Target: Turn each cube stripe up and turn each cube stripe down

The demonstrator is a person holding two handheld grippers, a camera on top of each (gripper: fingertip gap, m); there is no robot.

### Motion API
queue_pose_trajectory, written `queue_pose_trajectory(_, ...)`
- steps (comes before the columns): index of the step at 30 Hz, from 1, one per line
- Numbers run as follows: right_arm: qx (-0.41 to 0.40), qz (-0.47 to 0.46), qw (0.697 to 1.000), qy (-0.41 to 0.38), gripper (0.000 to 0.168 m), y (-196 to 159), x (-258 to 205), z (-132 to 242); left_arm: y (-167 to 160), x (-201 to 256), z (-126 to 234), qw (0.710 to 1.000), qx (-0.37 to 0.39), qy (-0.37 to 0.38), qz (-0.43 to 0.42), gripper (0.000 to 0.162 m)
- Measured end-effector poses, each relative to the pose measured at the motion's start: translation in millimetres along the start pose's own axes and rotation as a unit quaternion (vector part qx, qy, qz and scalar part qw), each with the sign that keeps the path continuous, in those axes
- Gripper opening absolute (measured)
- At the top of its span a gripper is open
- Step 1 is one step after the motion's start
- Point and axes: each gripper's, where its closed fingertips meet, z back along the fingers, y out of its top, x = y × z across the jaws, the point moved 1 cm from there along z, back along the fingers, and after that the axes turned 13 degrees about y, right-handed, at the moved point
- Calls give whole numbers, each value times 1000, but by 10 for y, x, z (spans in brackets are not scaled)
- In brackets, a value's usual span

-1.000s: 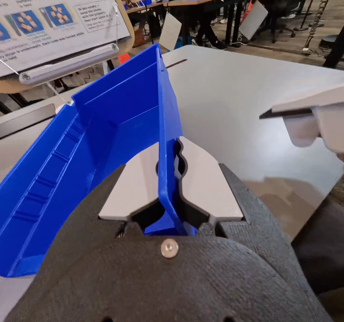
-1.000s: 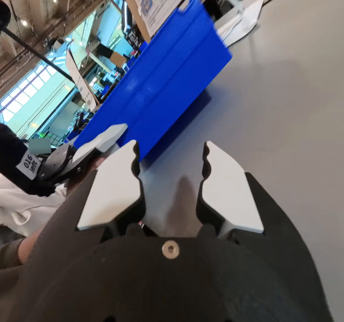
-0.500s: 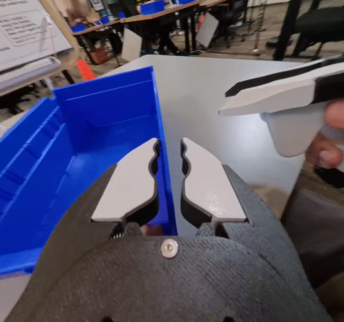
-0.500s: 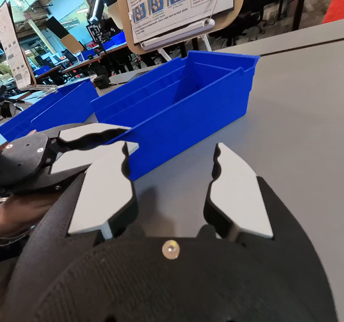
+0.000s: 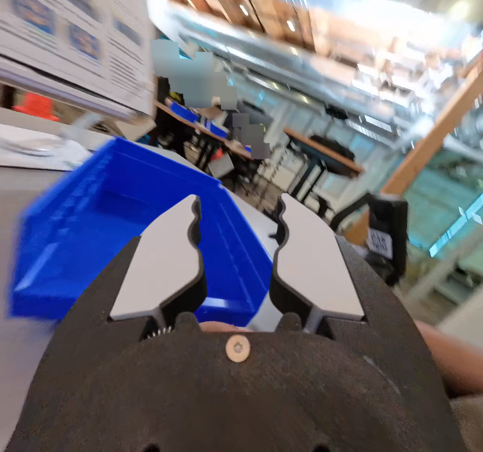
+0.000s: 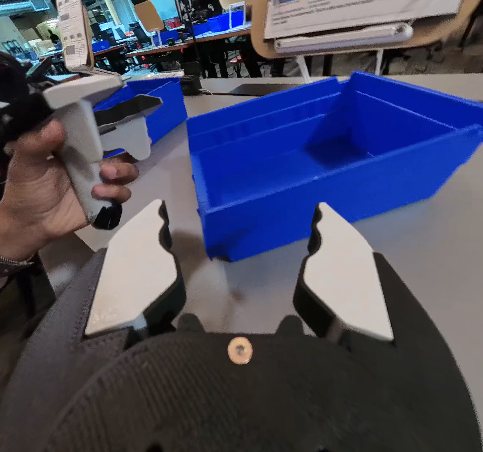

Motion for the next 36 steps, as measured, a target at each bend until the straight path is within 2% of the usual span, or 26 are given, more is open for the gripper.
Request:
queue_pose_trajectory(3, 52, 48, 997, -28, 95, 109, -150, -61, 263, -414, 244, 995, 46, 46, 70, 55)
queue_pose_trajectory(5, 82, 71, 992, -62, 95, 114, -122, -85, 321, -516, 331, 993, 53, 48, 99, 55)
queue_pose_trajectory(7, 55, 81, 991, -88, 93, -25, -52, -185, 316, -561, 361, 992, 52, 53, 101, 55)
queue_pose_trajectory(8, 32, 80, 991, -101, 73, -109, -2, -247, 305, -568, 361, 993, 50, 55, 96, 54)
queue_pose_trajectory(9, 16, 73, 990, -121, 62, -168, 64, -294, 293, -568, 355, 993, 47, 57, 89, 52)
queue_pose_trajectory(12, 16, 80, 986, -145, 59, -128, 168, -315, 244, -577, 327, 995, 32, 62, 70, 49)
queue_pose_trajectory(15, 3, 93, 977, -190, 38, -92, 437, -181, 255, -601, 320, 994, 34, 67, 78, 48)
queue_pose_trajectory(20, 9, 40, 967, -253, 15, 35, 1079, 48, 298, -603, 281, 993, 44, 62, 86, 47)
queue_pose_trajectory(23, 11, 33, 960, -278, 12, 94, 1345, 150, 263, -600, 175, 995, 34, 59, 78, 46)
queue_pose_trajectory(25, -13, 43, 961, -275, 27, 90, 1492, 164, 227, -581, 100, 995, 22, 52, 82, 46)
queue_pose_trajectory(27, -52, 42, 970, -232, 47, 18, 1579, 110, 198, -560, 34, 995, 15, 45, 86, 43)
queue_pose_trajectory(28, -61, 34, 977, -200, 46, -7, 1587, 91, 188, -548, 2, 995, 12, 41, 87, 43)
queue_pose_trajectory(29, -60, 24, 983, -173, 37, -11, 1594, 82, 184, -533, -31, 995, 10, 35, 89, 42)
queue_pose_trajectory(30, -55, 9, 984, -168, 19, -11, 1639, 106, 177, -520, -67, 995, 7, 30, 91, 42)
queue_pose_trajectory(31, -52, 1, 982, -181, 14, -2, 1717, 167, 167, -511, -104, 995, 4, 25, 93, 41)
queue_pose_trajectory(36, -50, -13, 977, -207, 5, 14, 2089, 595, 65, -485, -316, 992, -30, 4, 121, 41)
